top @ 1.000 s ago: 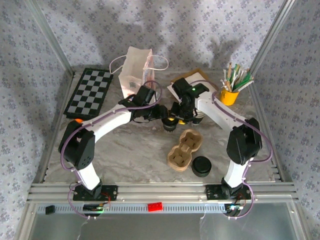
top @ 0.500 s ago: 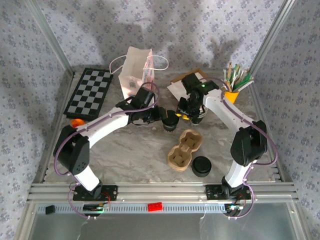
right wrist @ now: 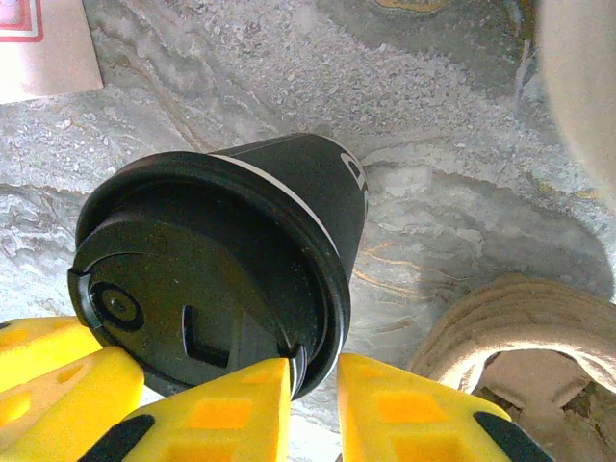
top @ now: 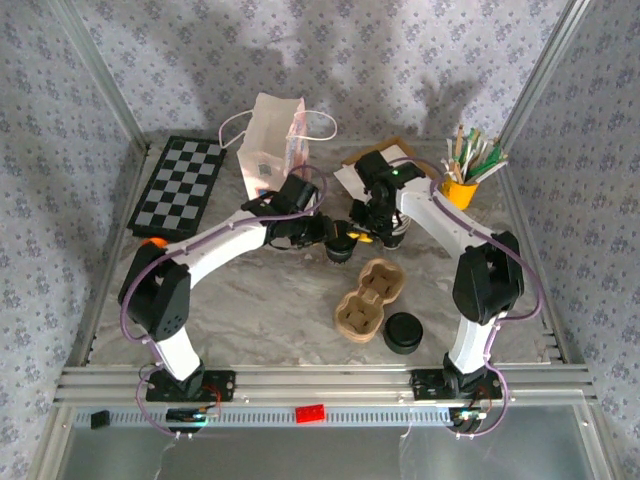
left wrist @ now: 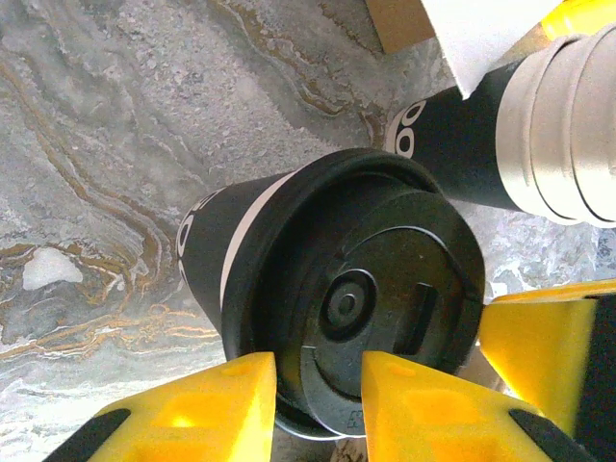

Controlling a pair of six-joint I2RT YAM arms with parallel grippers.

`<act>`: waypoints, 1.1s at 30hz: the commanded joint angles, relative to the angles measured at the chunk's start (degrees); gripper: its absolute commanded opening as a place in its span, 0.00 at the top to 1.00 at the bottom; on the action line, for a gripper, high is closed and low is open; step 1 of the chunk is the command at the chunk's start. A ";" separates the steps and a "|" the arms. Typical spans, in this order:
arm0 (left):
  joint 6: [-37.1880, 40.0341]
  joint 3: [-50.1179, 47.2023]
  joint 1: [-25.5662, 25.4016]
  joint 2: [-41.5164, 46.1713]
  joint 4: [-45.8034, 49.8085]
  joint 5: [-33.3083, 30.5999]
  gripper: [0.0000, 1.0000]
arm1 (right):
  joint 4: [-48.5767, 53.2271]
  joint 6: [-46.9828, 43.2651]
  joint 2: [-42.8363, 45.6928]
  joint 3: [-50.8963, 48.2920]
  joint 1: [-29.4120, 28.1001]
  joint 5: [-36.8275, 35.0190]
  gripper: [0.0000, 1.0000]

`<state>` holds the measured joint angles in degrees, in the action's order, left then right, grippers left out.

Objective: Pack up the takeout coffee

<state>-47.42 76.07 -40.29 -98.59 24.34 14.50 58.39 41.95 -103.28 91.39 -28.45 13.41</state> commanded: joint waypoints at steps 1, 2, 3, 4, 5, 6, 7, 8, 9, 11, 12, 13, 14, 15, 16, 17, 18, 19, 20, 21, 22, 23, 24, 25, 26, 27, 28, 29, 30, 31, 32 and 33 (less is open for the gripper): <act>1.11 1.87 -0.23 -0.78 2.09 -0.79 0.71 | 1.68 -1.16 -1.45 0.37 -0.38 1.04 0.80; 1.23 2.14 -0.26 -0.90 2.39 -0.81 0.71 | 1.99 -1.17 -1.56 0.49 -0.46 0.69 0.80; 1.32 2.24 -0.24 -0.91 2.55 -0.80 0.71 | 2.20 -1.17 -1.49 0.54 -0.53 0.24 0.81; 1.49 2.24 -0.29 -0.83 2.53 -0.86 0.71 | 2.23 -1.17 -1.12 0.45 -0.64 0.00 0.81; 1.66 2.24 -0.24 -0.73 2.54 -0.97 0.71 | 2.36 -1.14 -0.72 0.45 -0.65 -0.09 0.80; 1.82 2.24 -0.23 -0.75 2.46 -0.97 0.71 | 2.45 -1.01 -0.40 0.49 -0.65 -0.14 0.80; 1.89 2.33 -0.23 -0.85 2.55 -1.10 0.71 | 2.86 -0.91 -0.02 0.82 -0.62 -0.64 0.80; 1.92 2.55 -0.19 -0.95 2.92 -1.40 0.71 | 3.48 -0.85 0.25 1.33 -0.67 -1.57 0.80; 2.02 2.67 -0.15 -0.99 3.08 -1.43 0.71 | 4.16 -0.89 0.43 1.77 -0.73 -2.32 0.80; 2.01 2.93 -0.22 -1.16 2.95 -1.53 0.71 | 4.65 -1.00 1.20 2.16 -0.66 -2.48 0.79; 2.15 3.06 -0.16 -1.17 2.76 -1.50 0.71 | 4.33 -0.91 1.59 2.21 -0.68 -2.44 0.78; 2.31 3.25 -0.14 -1.30 2.62 -1.46 0.71 | 4.15 -0.76 1.98 2.36 -0.68 -2.53 0.77; 2.57 3.49 -0.22 -1.43 2.64 -1.58 0.71 | 4.15 -0.52 2.13 2.74 -0.73 -2.80 0.76; 2.82 3.69 -0.15 -1.60 2.69 -1.71 0.71 | 4.35 -0.41 2.19 3.10 -0.73 -2.94 0.76; 3.22 4.11 -0.20 -1.77 2.90 -1.99 0.71 | 4.88 -0.47 2.20 3.54 -0.86 -3.12 0.76; 3.58 4.54 -0.14 -1.95 3.35 -2.41 0.71 | 5.09 -0.51 2.30 3.88 -0.99 -3.13 0.75; 3.83 4.86 -0.20 -2.09 3.50 -2.63 0.71 | 5.32 -0.71 2.42 4.27 -1.12 -3.19 0.75; 4.13 5.11 -0.20 -2.14 3.50 -2.95 0.70 | 5.74 -0.73 2.60 4.73 -1.42 -3.61 0.74; 4.23 5.36 -0.10 -2.22 3.61 -3.28 0.70 | 6.10 -0.76 2.77 5.37 -1.53 -4.03 0.73; 4.32 5.52 -0.09 -2.31 3.47 -3.25 0.70 | 6.53 -0.69 2.83 5.90 -1.82 -4.16 0.72; 4.56 5.73 -0.08 -2.40 3.59 -3.31 0.70 | 6.95 -0.65 2.90 6.52 -2.00 -4.42 0.72; 4.76 6.07 -0.09 -2.27 4.05 -3.59 0.70 | 6.99 -0.66 2.78 6.95 -2.13 -4.49 0.71; 4.82 6.17 -0.04 -1.95 4.37 -4.14 0.70 | 6.85 -0.53 2.61 7.22 -2.14 -4.51 0.70; 4.81 5.82 -0.05 -1.19 4.42 -4.75 0.70 | 7.17 0.02 2.20 7.87 -2.14 -4.44 0.70; 4.65 5.15 0.01 -0.35 4.23 -5.29 0.70 | 7.78 -0.02 1.32 8.80 -2.13 -4.30 0.70; 4.44 4.50 0.02 0.51 4.17 -5.61 0.70 | 8.01 -0.31 0.75 9.60 -2.13 -4.19 0.69; 4.11 3.76 0.15 1.33 4.23 -5.87 0.70 | 8.05 -0.67 -0.11 10.80 -2.21 -4.54 0.68; 3.72 2.85 0.28 2.08 4.14 -5.86 0.70 | 7.82 -1.16 -1.00 11.97 -2.29 -5.15 0.68; 3.31 2.12 0.31 2.61 3.98 -5.78 0.71 | 7.79 -1.63 -1.93 12.91 -2.31 -4.84 0.66; 2.52 1.25 0.32 3.03 4.09 -5.52 0.74 | 8.57 -2.29 -3.29 14.39 -2.30 -3.61 0.65; 1.60 0.28 0.32 3.30 3.65 -4.62 0.75 | 9.52 -3.35 -4.77 16.03 -2.18 -3.46 0.64; 0.96 -0.56 0.30 3.40 3.12 -3.56 0.75 | 10.04 -4.18 -6.05 17.61 -2.23 -3.61 0.63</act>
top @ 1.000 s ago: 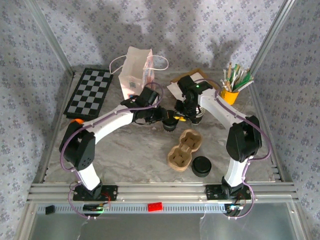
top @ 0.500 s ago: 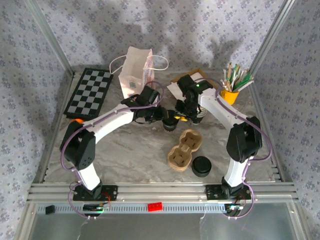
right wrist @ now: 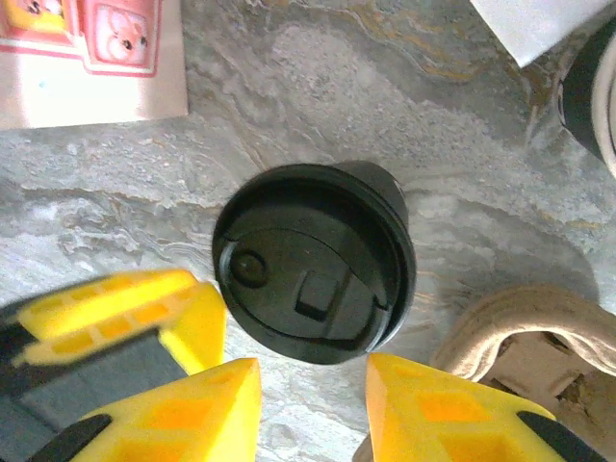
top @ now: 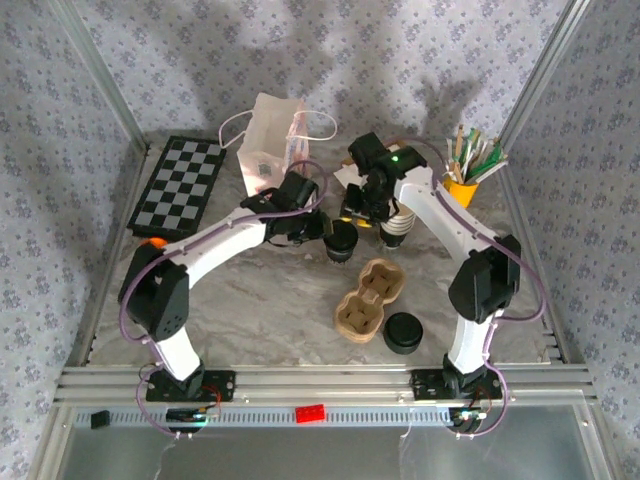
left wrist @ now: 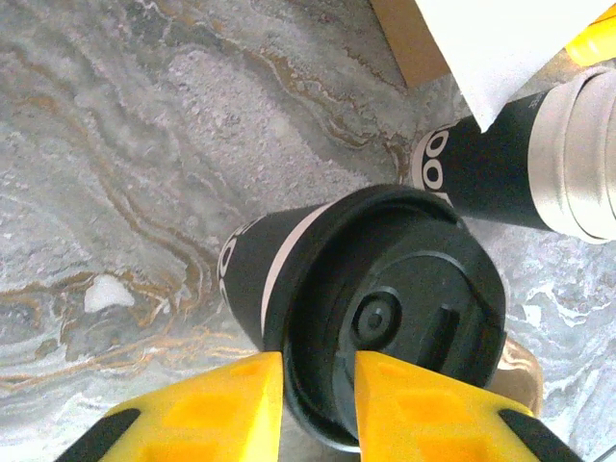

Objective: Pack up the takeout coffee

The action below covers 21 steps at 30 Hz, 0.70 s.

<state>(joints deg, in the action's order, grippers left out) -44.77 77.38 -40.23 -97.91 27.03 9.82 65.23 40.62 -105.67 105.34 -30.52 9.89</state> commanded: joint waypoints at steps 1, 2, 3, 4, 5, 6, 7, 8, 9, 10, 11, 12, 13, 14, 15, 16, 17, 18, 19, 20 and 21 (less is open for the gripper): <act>-2.38 -2.49 0.17 2.87 0.18 1.34 0.75 | 3.38 -3.19 -4.65 4.74 -0.15 -0.22 0.63; -3.06 -3.28 0.13 3.08 -0.18 1.20 0.76 | 3.44 -3.27 -5.73 5.77 -0.09 -0.22 0.63; -3.79 -3.95 0.17 3.37 -0.49 0.84 0.77 | 3.43 -3.33 -6.44 6.45 -0.10 -0.05 0.62; -4.00 -4.42 0.16 3.58 -1.01 0.69 0.78 | 3.37 -3.43 -7.09 6.92 -0.04 0.25 0.62; -4.10 -4.69 0.18 3.60 -1.52 0.70 0.78 | 3.53 -3.48 -7.79 7.55 0.00 0.05 0.62; -4.18 -4.63 0.23 3.45 -1.63 0.65 0.78 | 3.73 -3.65 -8.41 8.21 -0.05 -0.09 0.61; -4.26 -4.36 0.23 3.13 -1.35 0.68 0.79 | 3.89 -3.85 -8.98 8.67 -0.06 -0.12 0.61; -4.38 -3.76 0.29 2.49 -0.98 0.71 0.80 | 4.30 -4.04 -9.49 9.20 -0.06 -0.50 0.60; -4.32 -3.37 0.24 1.93 -0.81 0.79 0.81 | 4.38 -4.05 -9.93 9.35 -0.02 -0.75 0.59; -4.36 -2.98 0.31 1.50 -0.50 0.55 0.82 | 4.21 -4.06 -10.20 9.36 0.02 -0.50 0.59; -4.52 -2.47 0.36 1.03 0.19 0.17 0.83 | 4.12 -4.06 -10.42 9.36 0.11 -0.34 0.58; -4.49 -2.12 0.39 0.81 0.22 0.05 0.84 | 4.25 -4.06 -10.76 9.44 0.07 -0.35 0.58; -4.23 -2.02 0.37 0.79 -0.08 0.00 0.84 | 4.44 -4.06 -10.93 9.53 0.03 -0.34 0.58; -3.95 -1.90 0.47 0.62 -0.22 -0.23 0.84 | 4.62 -4.06 -11.05 9.40 -0.02 -0.35 0.57; -3.84 -1.61 0.66 0.32 -0.07 -0.25 0.84 | 4.80 -4.06 -11.14 9.23 -0.14 -0.53 0.56; -3.68 -1.46 0.91 0.03 0.19 -0.12 0.84 | 5.02 -4.06 -11.06 8.98 -0.17 -0.57 0.55; -3.66 -1.19 1.19 -0.38 0.29 0.00 0.85 | 5.17 -4.06 -10.88 8.56 -0.27 -0.77 0.55; -3.58 -1.03 1.53 -0.64 0.22 0.11 0.85 | 5.09 -4.06 -10.60 7.87 -0.33 -1.05 0.54; -3.40 -0.86 1.68 -0.81 0.26 0.17 0.85 | 4.83 -4.08 -10.25 7.21 -0.30 -1.06 0.54; -3.24 -0.68 1.73 -1.10 0.12 0.15 0.85 | 4.29 -4.06 -9.81 6.39 -0.40 -0.86 0.53; -3.14 -0.56 1.80 -1.27 -0.14 0.28 0.85 | 3.65 -4.10 -9.33 5.60 -0.41 -0.76 0.52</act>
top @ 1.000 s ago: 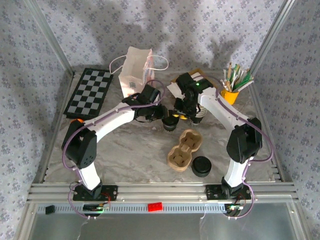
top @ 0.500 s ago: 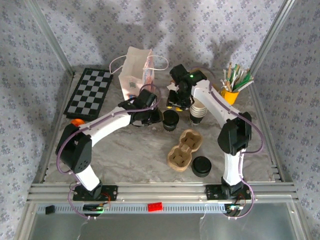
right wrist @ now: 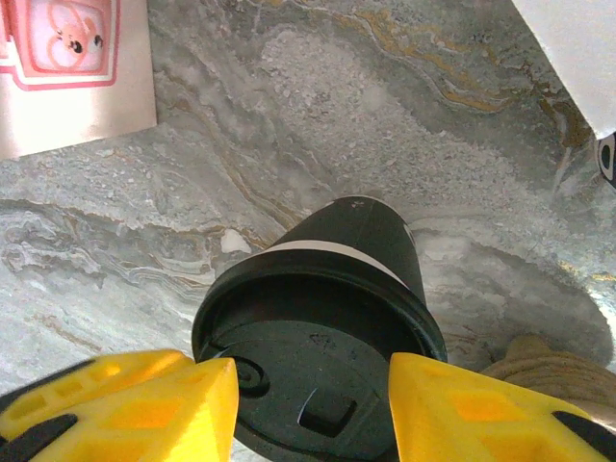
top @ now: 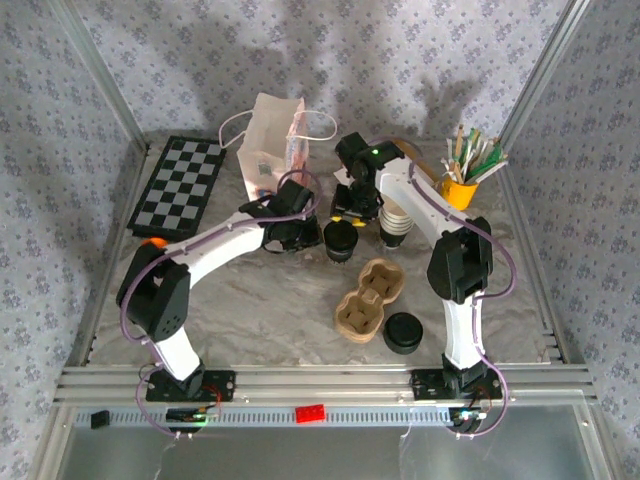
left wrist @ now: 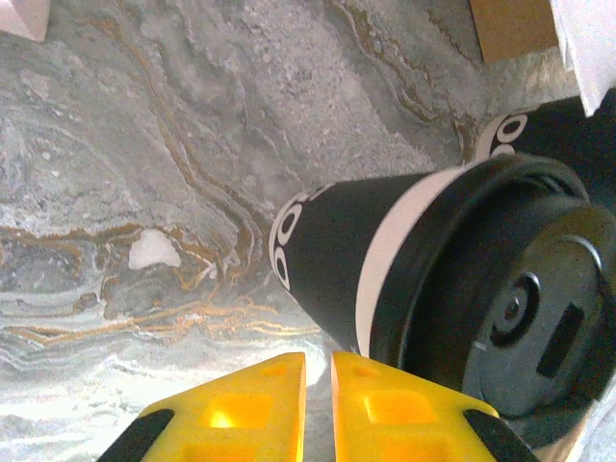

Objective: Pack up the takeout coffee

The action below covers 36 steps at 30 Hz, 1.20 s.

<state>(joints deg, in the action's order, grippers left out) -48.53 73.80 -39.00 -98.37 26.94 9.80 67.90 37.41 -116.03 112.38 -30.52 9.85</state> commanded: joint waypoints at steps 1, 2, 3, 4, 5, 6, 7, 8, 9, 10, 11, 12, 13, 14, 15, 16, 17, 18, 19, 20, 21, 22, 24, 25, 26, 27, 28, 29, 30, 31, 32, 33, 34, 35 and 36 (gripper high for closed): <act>0.73 3.10 0.65 -1.02 -0.24 0.45 0.85 | 0.69 -0.85 1.44 -1.98 -0.57 -0.43 0.52; 0.95 3.47 0.66 -1.20 -0.30 0.49 0.85 | 0.43 -0.85 1.95 -2.60 -0.83 -0.05 0.52; 1.14 3.71 0.65 -1.40 -0.18 0.41 0.85 | 0.31 -0.85 2.38 -3.14 -1.07 0.08 0.51; 1.21 4.05 0.80 -1.55 0.06 0.15 0.85 | 0.26 -0.81 2.70 -3.51 -1.32 0.17 0.51; 1.23 4.13 0.98 -1.65 0.11 0.02 0.85 | 0.34 -0.52 3.03 -3.94 -1.45 0.30 0.50; 1.23 4.14 1.12 -1.70 -0.16 0.08 0.85 | 0.34 -0.19 3.39 -4.62 -1.55 0.56 0.50; 1.25 4.12 1.23 -1.78 -0.43 0.19 0.85 | 0.31 0.08 3.75 -5.23 -1.64 0.77 0.50; 1.20 4.16 1.35 -1.90 -0.57 0.25 0.85 | -0.08 0.25 4.11 -5.79 -1.64 0.75 0.49; 1.24 4.38 1.34 -2.16 -0.67 0.40 0.85 | -0.21 0.59 4.59 -6.48 -1.76 0.70 0.49; 1.31 4.51 1.32 -2.34 -0.65 0.50 0.85 | -0.31 0.88 4.98 -7.01 -1.92 0.68 0.49; 1.32 4.77 1.30 -2.52 -0.66 0.70 0.85 | -0.48 1.36 5.52 -7.59 -2.06 0.83 0.48; 1.37 4.86 1.31 -2.66 -0.69 0.74 0.85 | -0.64 1.81 6.08 -8.13 -2.35 0.92 0.48; 1.46 5.05 1.37 -2.78 -0.76 0.70 0.85 | -0.70 2.32 6.68 -8.54 -2.59 0.88 0.48; 1.62 5.24 1.36 -2.87 -0.79 0.68 0.85 | -0.94 2.82 7.38 -9.23 -2.79 1.32 0.47; 1.69 5.34 1.35 -2.97 -0.86 0.57 0.85 | -1.54 3.41 8.16 -10.14 -3.05 1.78 0.47; 1.68 5.52 1.43 -3.12 -0.84 0.54 0.85 | -2.10 4.07 8.79 -11.05 -3.22 2.41 0.47; 1.80 5.73 1.41 -3.28 -0.99 0.72 0.85 | -3.20 4.91 9.63 -12.48 -3.38 3.68 0.47; 1.99 6.03 1.43 -3.45 -1.18 0.86 0.85 | -4.83 5.90 10.50 -14.14 -3.54 5.47 0.47; 2.08 6.37 1.42 -3.58 -1.21 0.83 0.85 | -6.23 7.11 11.20 -15.29 -3.65 6.44 0.47; 2.14 6.68 1.45 -3.66 -1.33 1.05 0.84 | -7.58 8.63 12.16 -16.80 -3.93 7.04 0.47; 2.33 6.86 1.45 -3.67 -1.45 1.21 0.84 | -9.10 9.69 13.02 -18.17 -4.22 7.51 0.47; 2.54 6.92 1.40 -3.63 -1.95 1.42 0.83 | -10.36 11.20 13.97 -19.42 -4.52 7.64 0.47; 2.83 6.95 1.44 -3.50 -2.35 1.59 0.82 | -12.38 12.49 14.93 -20.74 -4.96 8.61 0.47; 2.95 6.97 1.41 -3.50 -2.40 1.62 0.81 | -12.60 12.68 14.95 -20.73 -5.15 9.00 0.47; 2.94 6.97 1.42 -3.42 -2.50 1.58 0.80 | -12.57 12.82 15.02 -20.62 -5.46 9.20 0.47; 3.14 7.01 1.48 -3.33 -2.51 1.68 0.79 | -12.70 12.79 15.15 -20.63 -5.59 9.59 0.46; 3.19 7.12 1.54 -3.24 -2.34 1.70 0.78 | -12.57 12.77 15.35 -20.66 -5.68 9.66 0.46; 3.37 7.15 1.54 -2.94 -2.16 1.64 0.77 | -12.06 12.74 15.76 -20.91 -5.62 9.66 0.46; 3.46 7.07 1.51 -2.55 -2.13 1.59 0.76 | -11.05 12.64 16.31 -21.23 -5.59 9.37 0.46; 3.50 6.91 1.47 -2.08 -2.24 1.51 0.75 | -10.18 12.58 16.83 -21.62 -5.53 8.81 0.46; 3.47 6.67 1.51 -1.71 -2.34 1.43 0.75 | -9.80 12.63 17.59 -22.48 -5.38 8.68 0.45; 3.46 6.62 1.55 -1.36 -2.33 1.39 0.74 | -10.00 13.18 18.09 -23.69 -4.91 9.67 0.45; 3.45 6.46 1.53 -1.22 -2.33 1.55 0.74 | -10.46 13.08 18.44 -25.00 -4.49 10.23 0.45; 3.45 6.29 1.52 -1.07 -2.44 1.77 0.74 | -11.43 12.96 18.67 -26.12 -4.14 10.45 0.46; 3.44 6.15 1.49 -0.96 -2.48 2.01 0.74 | -11.65 12.83 18.88 -26.58 -4.08 10.05 0.46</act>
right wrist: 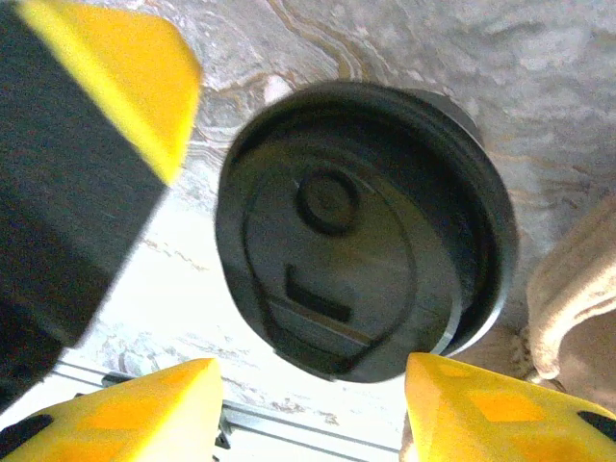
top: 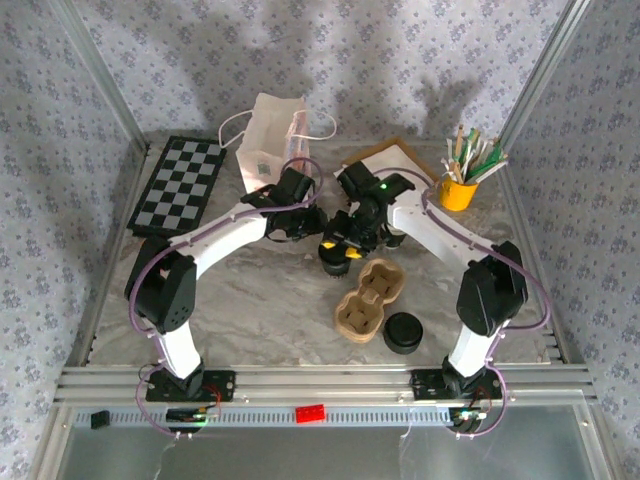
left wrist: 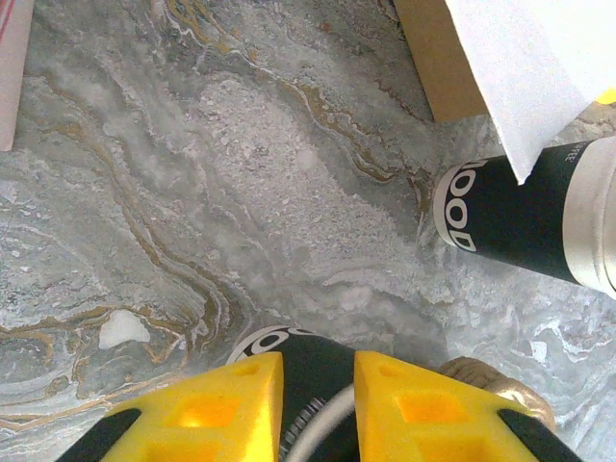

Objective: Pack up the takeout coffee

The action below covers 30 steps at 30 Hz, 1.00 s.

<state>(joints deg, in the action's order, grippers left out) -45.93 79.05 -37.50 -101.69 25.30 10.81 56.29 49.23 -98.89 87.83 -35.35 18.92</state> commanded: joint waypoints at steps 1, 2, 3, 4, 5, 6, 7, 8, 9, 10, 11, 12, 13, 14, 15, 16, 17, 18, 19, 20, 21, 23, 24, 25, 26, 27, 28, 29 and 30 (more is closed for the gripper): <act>0.76 0.72 -0.01 2.56 -0.83 1.09 0.73 | 0.16 0.83 1.76 -2.11 0.66 0.46 0.46; 0.54 0.36 -0.01 2.79 -1.07 1.08 0.73 | 0.28 0.66 2.05 -2.05 0.48 0.08 0.46; 0.38 0.03 0.00 3.02 -1.22 1.10 0.73 | 0.01 0.55 2.32 -1.97 0.31 -0.15 0.46; 0.30 -0.05 -0.02 3.22 -1.24 0.98 0.73 | -0.07 0.62 2.57 -2.00 0.29 -0.13 0.46; 0.30 -0.12 -0.02 3.46 -1.13 1.05 0.73 | 0.11 0.72 2.89 -1.98 0.29 -0.11 0.46; 0.15 -0.08 0.05 3.78 -0.88 1.11 0.73 | 0.30 0.47 3.35 -1.96 0.31 -0.09 0.47; 0.05 -0.06 -0.03 4.30 -0.63 0.91 0.73 | 0.14 -0.01 3.83 -1.96 0.29 -0.27 0.47; -0.01 -0.29 0.01 4.91 -0.39 0.74 0.73 | -0.27 -0.42 4.51 -2.09 0.28 -0.35 0.47; -0.22 -0.43 0.06 5.39 0.10 0.43 0.73 | 0.24 -0.41 5.12 -2.14 0.39 -0.22 0.47; -0.48 -0.46 0.11 5.85 0.55 0.36 0.72 | 1.19 -0.76 5.41 -2.14 0.44 0.51 0.47; -0.68 -0.68 0.13 6.34 0.87 0.63 0.71 | 1.78 -0.98 5.61 -2.31 0.82 1.03 0.47; -0.78 -0.92 0.06 6.77 1.23 1.46 0.69 | 2.58 -1.88 5.77 -2.34 1.31 0.96 0.47; -0.90 -1.12 0.13 7.12 1.91 1.98 0.68 | 3.09 -2.99 5.93 -2.31 1.78 0.95 0.47; -1.04 -1.32 0.11 7.65 3.01 2.37 0.68 | 3.37 -3.83 6.37 -2.40 2.28 1.09 0.48; -1.34 -1.73 -0.01 8.21 4.14 2.76 0.68 | 3.67 -3.91 6.60 -2.30 2.64 1.01 0.48; -1.49 -2.08 -0.01 8.74 5.01 3.05 0.68 | 4.32 -5.19 6.52 -2.10 3.10 0.78 0.48; -1.74 -2.69 -0.10 9.43 5.77 3.73 0.67 | 5.61 -7.29 6.28 -1.88 3.52 0.41 0.50; -2.16 -3.14 -0.12 9.97 6.35 4.58 0.67 | 6.82 -9.16 5.94 -1.72 3.91 -0.21 0.51; -2.51 -3.65 -0.19 10.25 6.70 5.39 0.67 | 7.37 -10.73 5.61 -1.83 4.19 -0.17 0.52; -2.89 -4.05 -0.42 10.39 7.10 6.54 0.67 | 7.47 -12.30 5.19 -1.89 4.52 0.16 0.53; -3.02 -4.40 -0.67 10.53 7.17 7.34 0.67 | 7.53 -12.67 4.74 -1.75 4.55 0.11 0.55; -3.10 -4.74 -1.42 10.33 7.26 8.23 0.67 | 7.47 -15.65 3.44 -1.00 4.52 -0.51 0.57; -2.98 -4.89 -1.77 10.04 7.03 8.56 0.67 | 7.89 -17.18 2.63 -0.37 4.47 -1.13 0.58; -2.96 -4.87 -1.98 9.67 6.93 8.85 0.67 | 8.16 -17.53 2.12 0.00 4.42 -1.09 0.59; -2.97 -4.74 -2.17 9.20 6.66 9.16 0.67 | 8.19 -17.96 1.50 0.39 4.27 -0.72 0.60; -2.84 -4.48 -2.23 8.61 6.31 9.91 0.67 | 8.17 -18.14 0.94 0.66 4.00 -0.50 0.60; -2.76 -4.16 -2.23 8.17 6.02 10.42 0.67 | 8.21 -18.20 0.56 0.89 3.76 -0.82 0.60; -2.44 -3.63 -2.41 7.71 5.88 10.80 0.67 | 8.21 -18.36 0.15 1.14 3.43 -1.06 0.61; -2.08 -3.12 -2.56 7.23 5.99 10.59 0.67 | 8.13 -18.47 -0.24 1.40 3.26 -1.18 0.62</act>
<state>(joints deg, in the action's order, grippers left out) -48.29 74.17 -39.79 -92.95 30.87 19.09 62.24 33.67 -98.00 87.11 -31.31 18.59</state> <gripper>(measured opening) 0.330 0.386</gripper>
